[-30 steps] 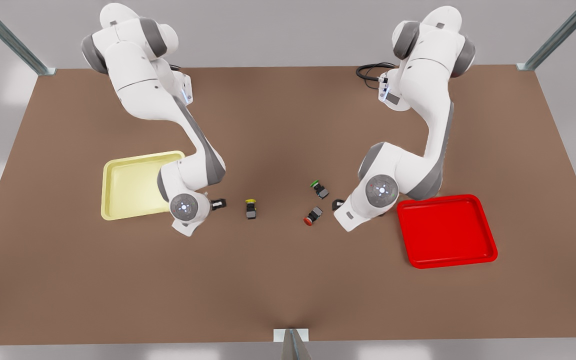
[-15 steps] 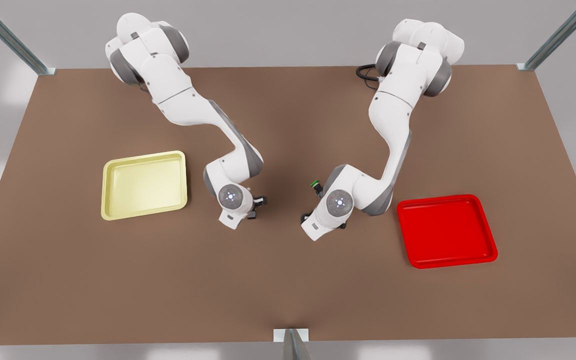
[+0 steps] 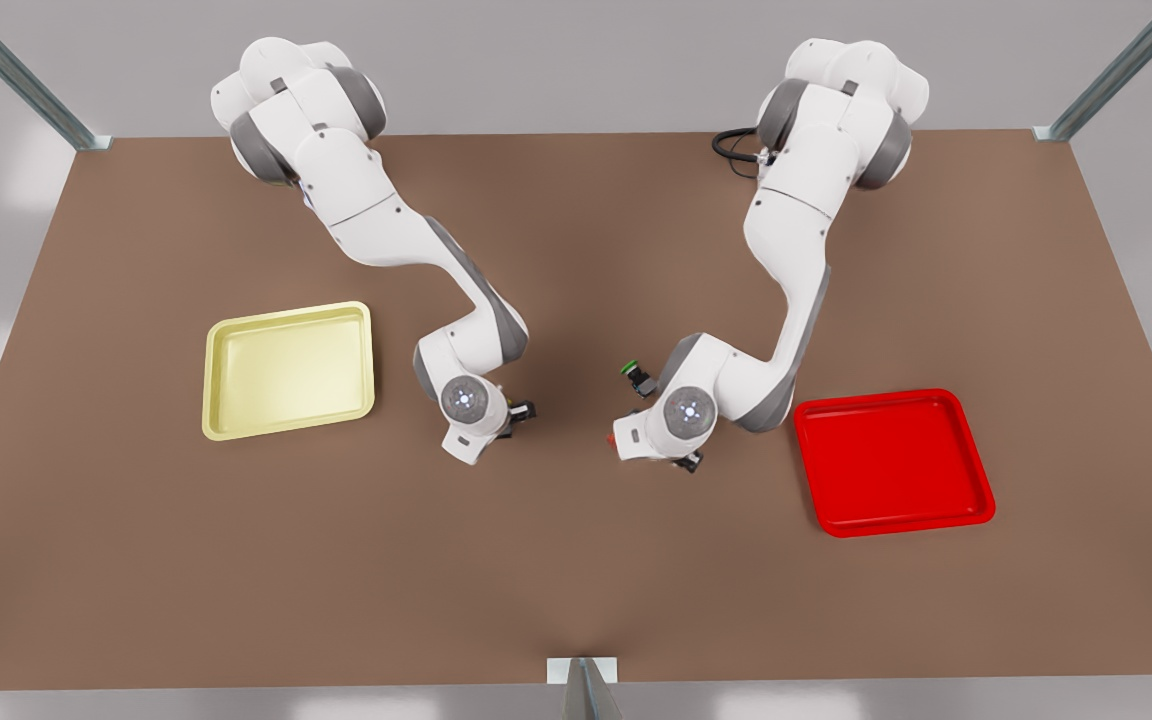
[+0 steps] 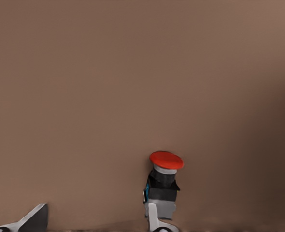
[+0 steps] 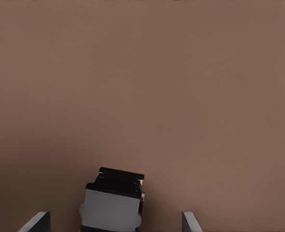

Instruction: Place the switches on the corresponding trays according to their colors

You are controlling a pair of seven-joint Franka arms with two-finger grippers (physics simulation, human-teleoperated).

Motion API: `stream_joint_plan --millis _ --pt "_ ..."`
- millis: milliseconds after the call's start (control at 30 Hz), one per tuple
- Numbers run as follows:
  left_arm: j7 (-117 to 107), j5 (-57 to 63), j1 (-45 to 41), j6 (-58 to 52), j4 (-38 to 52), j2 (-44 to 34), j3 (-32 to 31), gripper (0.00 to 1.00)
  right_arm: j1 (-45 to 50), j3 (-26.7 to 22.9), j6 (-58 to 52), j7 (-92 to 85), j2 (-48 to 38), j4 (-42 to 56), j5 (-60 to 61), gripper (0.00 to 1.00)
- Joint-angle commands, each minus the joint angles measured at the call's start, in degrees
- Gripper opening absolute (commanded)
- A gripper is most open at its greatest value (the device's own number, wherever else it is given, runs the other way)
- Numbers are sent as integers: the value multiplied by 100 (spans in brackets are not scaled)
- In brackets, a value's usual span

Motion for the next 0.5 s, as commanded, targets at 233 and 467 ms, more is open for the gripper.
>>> stream_joint_plan --millis 233,467 --pt "396 -351 47 1004 -1219 -649 -17 99 35 0 -23 263 35 35 14 72" --pt "642 -510 161 1339 -1553 -842 -123 99 35 0 -23 272 35 70 23 72"
